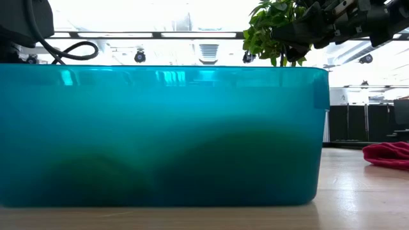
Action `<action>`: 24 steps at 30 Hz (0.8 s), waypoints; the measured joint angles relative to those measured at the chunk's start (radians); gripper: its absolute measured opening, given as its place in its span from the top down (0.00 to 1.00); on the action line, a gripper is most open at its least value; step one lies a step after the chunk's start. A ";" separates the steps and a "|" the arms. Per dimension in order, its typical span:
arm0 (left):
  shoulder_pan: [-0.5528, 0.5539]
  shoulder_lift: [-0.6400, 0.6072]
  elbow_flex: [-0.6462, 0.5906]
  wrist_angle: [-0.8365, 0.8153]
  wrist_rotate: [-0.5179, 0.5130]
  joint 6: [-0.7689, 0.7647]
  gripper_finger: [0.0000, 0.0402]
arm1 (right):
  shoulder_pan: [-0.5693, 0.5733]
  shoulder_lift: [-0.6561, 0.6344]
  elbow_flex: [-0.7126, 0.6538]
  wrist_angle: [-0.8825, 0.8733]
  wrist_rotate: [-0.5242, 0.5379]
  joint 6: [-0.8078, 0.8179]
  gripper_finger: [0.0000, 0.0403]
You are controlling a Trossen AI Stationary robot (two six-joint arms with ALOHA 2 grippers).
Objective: Pick and placing Produce into tupperware
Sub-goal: Put the top pink peach into the blue bin
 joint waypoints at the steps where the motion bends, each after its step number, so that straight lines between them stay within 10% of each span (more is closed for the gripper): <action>1: 0.000 0.000 0.000 0.000 0.000 0.009 0.78 | 0.000 0.000 0.000 0.000 0.000 0.000 0.98; 24: -0.016 -0.005 0.035 0.035 -0.090 0.318 0.87 | 0.000 0.000 0.000 0.000 0.000 0.000 0.98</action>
